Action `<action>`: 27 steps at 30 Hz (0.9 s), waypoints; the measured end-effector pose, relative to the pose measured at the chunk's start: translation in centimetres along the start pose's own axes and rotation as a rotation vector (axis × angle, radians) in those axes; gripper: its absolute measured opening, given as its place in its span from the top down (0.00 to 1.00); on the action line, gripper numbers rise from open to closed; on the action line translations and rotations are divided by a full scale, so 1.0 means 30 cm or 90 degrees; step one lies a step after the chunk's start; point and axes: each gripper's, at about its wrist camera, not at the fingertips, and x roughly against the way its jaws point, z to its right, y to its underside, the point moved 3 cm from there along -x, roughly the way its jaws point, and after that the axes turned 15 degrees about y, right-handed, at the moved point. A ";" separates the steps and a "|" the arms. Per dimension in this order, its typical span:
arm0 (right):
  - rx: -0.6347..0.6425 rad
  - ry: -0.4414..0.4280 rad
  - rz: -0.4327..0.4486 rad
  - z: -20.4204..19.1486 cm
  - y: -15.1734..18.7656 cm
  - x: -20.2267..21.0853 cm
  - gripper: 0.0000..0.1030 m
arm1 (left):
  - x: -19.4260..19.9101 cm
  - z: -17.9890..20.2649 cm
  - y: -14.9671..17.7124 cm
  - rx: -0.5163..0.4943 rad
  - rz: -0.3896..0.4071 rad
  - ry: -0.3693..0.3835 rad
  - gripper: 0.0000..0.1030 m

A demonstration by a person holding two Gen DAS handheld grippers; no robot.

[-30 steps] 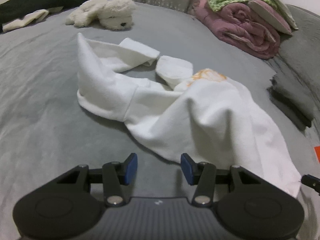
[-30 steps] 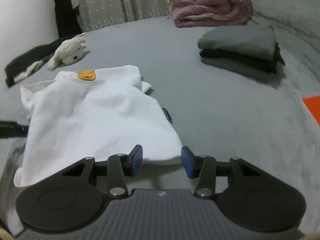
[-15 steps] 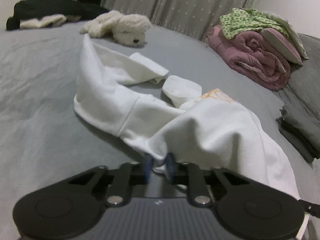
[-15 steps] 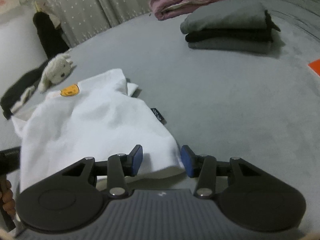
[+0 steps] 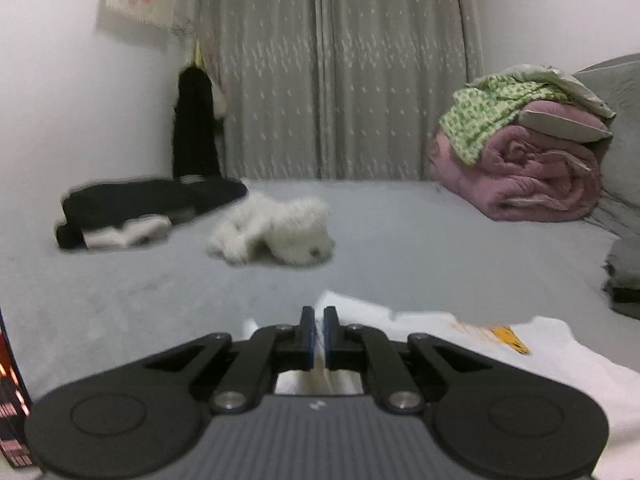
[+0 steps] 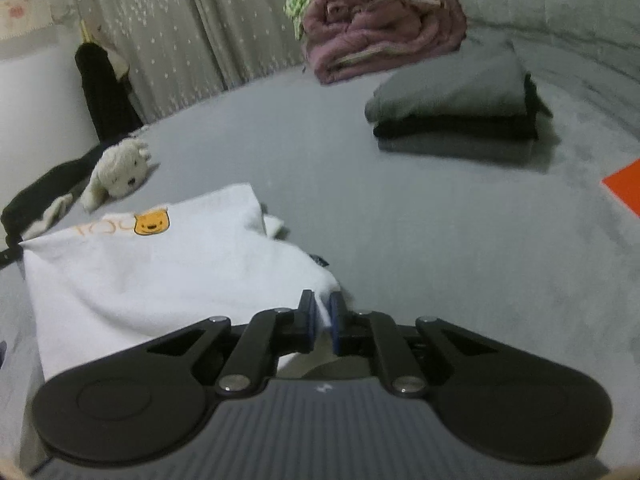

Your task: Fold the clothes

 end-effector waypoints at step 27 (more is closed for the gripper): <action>-0.007 0.051 -0.080 -0.015 0.016 -0.157 0.82 | -0.003 -0.055 0.196 0.137 -0.222 0.098 0.29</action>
